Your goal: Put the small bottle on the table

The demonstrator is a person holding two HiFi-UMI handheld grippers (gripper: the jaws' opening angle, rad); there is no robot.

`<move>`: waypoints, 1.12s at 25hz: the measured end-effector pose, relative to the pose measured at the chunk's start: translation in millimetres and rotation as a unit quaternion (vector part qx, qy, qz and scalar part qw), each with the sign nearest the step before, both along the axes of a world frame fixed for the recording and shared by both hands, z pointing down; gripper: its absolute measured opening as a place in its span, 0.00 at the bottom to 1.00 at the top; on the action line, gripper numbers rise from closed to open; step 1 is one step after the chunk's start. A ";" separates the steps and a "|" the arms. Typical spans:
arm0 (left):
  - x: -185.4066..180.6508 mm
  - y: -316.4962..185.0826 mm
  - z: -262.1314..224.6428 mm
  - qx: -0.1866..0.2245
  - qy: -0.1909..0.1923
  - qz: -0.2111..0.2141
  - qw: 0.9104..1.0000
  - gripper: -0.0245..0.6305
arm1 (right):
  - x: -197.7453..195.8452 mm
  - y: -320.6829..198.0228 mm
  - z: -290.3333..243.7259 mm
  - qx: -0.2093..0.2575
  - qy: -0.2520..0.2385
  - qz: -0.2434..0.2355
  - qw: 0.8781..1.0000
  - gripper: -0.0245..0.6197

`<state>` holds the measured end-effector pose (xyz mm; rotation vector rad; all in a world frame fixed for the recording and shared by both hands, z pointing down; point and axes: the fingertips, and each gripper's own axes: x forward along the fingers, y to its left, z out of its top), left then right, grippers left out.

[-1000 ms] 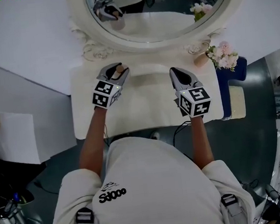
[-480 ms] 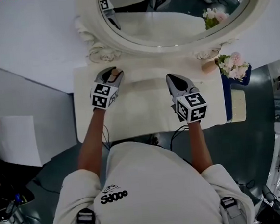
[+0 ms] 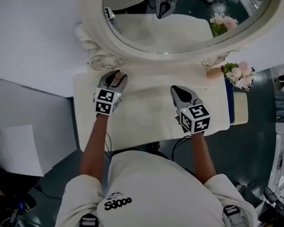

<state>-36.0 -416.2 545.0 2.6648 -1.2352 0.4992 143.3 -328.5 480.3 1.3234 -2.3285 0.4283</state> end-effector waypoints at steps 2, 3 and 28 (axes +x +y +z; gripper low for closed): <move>1.9 -5.9 -0.2 0.006 0.004 -0.001 1.000 0.27 | 1.3 0.8 2.4 -0.003 0.001 0.003 1.000 0.04; 2.6 -8.2 0.4 0.007 0.006 -0.002 1.000 0.27 | 2.1 1.6 3.2 -0.004 0.001 0.005 1.000 0.04; -24.4 15.6 -47.7 0.040 0.027 -0.074 0.996 0.45 | 45.8 39.3 -53.2 0.064 0.006 0.025 0.998 0.04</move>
